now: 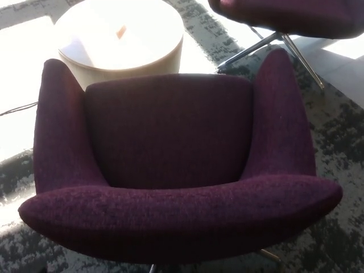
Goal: The robot stands in front of a sofa and uses its left hand to push the left side of the sofa
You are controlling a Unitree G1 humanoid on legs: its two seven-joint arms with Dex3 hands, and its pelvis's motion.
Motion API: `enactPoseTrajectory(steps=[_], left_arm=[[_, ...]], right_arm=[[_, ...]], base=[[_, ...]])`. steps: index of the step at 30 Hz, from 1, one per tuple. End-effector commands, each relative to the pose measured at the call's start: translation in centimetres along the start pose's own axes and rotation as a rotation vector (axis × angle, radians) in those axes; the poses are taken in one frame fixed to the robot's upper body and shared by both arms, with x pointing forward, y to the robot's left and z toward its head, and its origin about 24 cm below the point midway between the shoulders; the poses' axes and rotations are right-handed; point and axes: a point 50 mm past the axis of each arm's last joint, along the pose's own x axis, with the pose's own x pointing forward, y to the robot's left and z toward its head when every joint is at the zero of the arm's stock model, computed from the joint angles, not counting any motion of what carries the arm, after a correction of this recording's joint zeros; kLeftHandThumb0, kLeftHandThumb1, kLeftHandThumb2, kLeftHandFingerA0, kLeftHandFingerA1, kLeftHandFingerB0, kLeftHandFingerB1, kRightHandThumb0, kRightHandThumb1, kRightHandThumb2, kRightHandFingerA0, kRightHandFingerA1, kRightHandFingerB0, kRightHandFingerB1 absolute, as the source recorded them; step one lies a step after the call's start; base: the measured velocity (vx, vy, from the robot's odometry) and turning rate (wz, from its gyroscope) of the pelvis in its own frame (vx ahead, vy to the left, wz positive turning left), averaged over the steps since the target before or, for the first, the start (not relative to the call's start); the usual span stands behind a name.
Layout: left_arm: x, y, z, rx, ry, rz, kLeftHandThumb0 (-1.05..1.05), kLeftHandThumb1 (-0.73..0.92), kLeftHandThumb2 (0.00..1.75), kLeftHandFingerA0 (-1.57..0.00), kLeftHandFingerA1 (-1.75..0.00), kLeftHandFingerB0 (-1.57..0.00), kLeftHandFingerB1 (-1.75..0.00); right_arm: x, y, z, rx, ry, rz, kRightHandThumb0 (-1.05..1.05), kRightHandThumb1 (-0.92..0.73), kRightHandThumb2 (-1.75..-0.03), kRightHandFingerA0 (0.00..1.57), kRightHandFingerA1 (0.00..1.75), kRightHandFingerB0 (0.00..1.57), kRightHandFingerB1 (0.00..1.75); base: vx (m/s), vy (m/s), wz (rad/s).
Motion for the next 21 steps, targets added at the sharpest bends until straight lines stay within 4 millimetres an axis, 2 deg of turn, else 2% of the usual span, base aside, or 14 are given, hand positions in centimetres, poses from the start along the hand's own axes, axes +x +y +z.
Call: enactPoseTrajectory(steps=[1,2,4,5,8,12,13,14,16,19,20,21], left_arm=[[-0.6,1.9,2.3,0.027,-0.131,0.022,-0.81,0.89,1.19,0.00,-0.18,0.00,-0.18],[-0.2,2.3,3.1,0.007,-0.164,0.035,-0.83,0.87,1.16,-0.03,-0.18,-0.03,-0.18],[-0.2,2.3,3.3,0.003,-0.167,0.035,-0.83,0.87,1.16,-0.03,-0.18,-0.03,-0.18],[0.2,3.1,5.3,0.036,-0.236,0.020,-0.84,0.89,1.19,0.00,-0.14,0.00,-0.15],[0.6,3.6,6.9,0.035,-0.288,0.030,-0.82,0.89,1.19,0.00,-0.15,0.00,-0.15],[0.5,3.6,6.9,0.033,-0.283,0.026,-0.82,0.89,1.19,0.00,-0.15,0.00,-0.15],[1.3,4.6,9.3,0.080,-0.341,0.054,-0.81,0.92,1.21,0.00,-0.17,0.00,-0.14],[1.9,5.1,10.7,0.100,-0.373,0.062,-0.84,0.92,1.22,0.00,-0.16,0.00,-0.14],[2.4,5.5,11.7,0.107,-0.388,0.071,-0.85,0.92,1.25,0.00,-0.17,0.00,-0.14],[3.3,6.1,12.9,0.128,-0.385,0.074,-0.85,0.92,1.26,0.00,-0.17,0.00,-0.15],[3.8,6.3,13.8,0.159,-0.383,0.056,-0.84,0.92,1.27,0.00,-0.20,0.00,-0.16],[4.3,6.4,14.5,0.179,-0.372,0.054,-0.87,0.92,1.27,0.00,-0.19,0.00,-0.14]], right_arm=[[-0.8,0.0,-0.4,-0.010,-0.023,-0.018,-0.64,-0.89,-0.67,0.34,0.39,0.28,0.33],[-0.8,-0.1,-0.5,0.001,-0.014,-0.021,-0.65,-0.88,-0.66,0.34,0.38,0.29,0.33],[-0.8,-0.2,-0.5,0.002,-0.014,-0.022,-0.65,-0.88,-0.66,0.34,0.38,0.29,0.33],[-0.8,-0.1,-0.4,-0.003,-0.020,-0.030,-0.67,-0.82,-0.68,0.37,0.42,0.27,0.33],[-0.7,-0.2,-0.4,-0.012,-0.016,-0.036,-0.64,-0.87,-0.66,0.43,0.43,0.30,0.33],[-0.8,-0.1,-0.5,-0.012,-0.013,-0.037,-0.64,-0.87,-0.66,0.43,0.43,0.30,0.33],[-0.9,-0.1,-0.5,0.013,-0.013,-0.033,-0.57,-0.65,-1.05,0.35,0.59,0.17,0.47],[-0.6,-0.3,-0.3,0.004,-0.023,-0.039,-0.64,-0.80,-0.67,0.39,0.45,0.30,0.36],[-0.4,-0.5,-0.1,-0.010,-0.032,-0.042,-0.61,-0.86,-0.66,0.42,0.44,0.32,0.35],[-0.5,-0.5,-0.3,-0.027,-0.028,-0.041,-0.62,-0.86,-0.66,0.42,0.44,0.34,0.36],[-0.3,-0.6,-0.2,-0.030,-0.033,-0.043,-0.66,-0.82,-0.67,0.41,0.44,0.33,0.37],[-0.2,-0.6,-0.1,-0.028,-0.036,-0.043,-0.59,-0.67,-1.06,0.37,0.58,0.21,0.48]], base=[[0.00,0.000,0.00],[0.00,0.000,0.00],[0.00,0.000,0.00],[0.00,0.000,0.00],[0.00,0.000,0.00],[0.00,0.000,0.00],[0.00,0.000,0.00],[0.00,0.000,0.00],[0.00,0.000,0.00],[0.00,0.000,0.00],[0.00,0.000,0.00],[0.00,0.000,0.00]])
